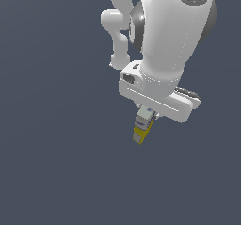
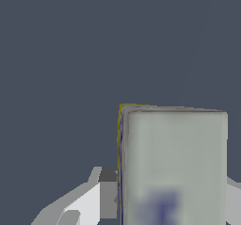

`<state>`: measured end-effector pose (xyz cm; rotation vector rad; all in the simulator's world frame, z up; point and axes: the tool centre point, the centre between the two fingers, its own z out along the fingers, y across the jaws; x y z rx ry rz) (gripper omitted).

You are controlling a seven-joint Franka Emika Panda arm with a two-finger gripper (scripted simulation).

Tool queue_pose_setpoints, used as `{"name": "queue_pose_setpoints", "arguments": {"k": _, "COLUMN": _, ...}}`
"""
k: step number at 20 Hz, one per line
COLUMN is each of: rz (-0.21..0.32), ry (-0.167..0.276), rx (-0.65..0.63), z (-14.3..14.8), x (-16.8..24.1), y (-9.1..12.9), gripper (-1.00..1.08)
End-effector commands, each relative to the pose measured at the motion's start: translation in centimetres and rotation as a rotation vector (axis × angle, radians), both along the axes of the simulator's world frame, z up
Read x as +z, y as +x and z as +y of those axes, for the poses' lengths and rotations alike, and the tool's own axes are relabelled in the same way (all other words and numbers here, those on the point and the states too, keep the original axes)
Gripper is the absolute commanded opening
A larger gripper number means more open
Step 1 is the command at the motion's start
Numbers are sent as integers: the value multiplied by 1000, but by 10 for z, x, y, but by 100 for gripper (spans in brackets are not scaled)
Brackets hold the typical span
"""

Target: Pick up the object and move it to a goal position.

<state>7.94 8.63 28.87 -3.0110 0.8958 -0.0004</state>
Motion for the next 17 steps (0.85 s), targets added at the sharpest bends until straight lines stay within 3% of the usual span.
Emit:
{"name": "queue_pose_setpoints", "arguments": {"k": 1, "rz": 0, "ry": 0, "rx": 0, "z": 1, "x": 6, "y": 8, "gripper": -100}}
{"name": "queue_pose_setpoints", "arguments": {"k": 17, "rz": 0, "ry": 0, "rx": 0, "z": 2, "x": 20, "y": 29, "gripper": -100}}
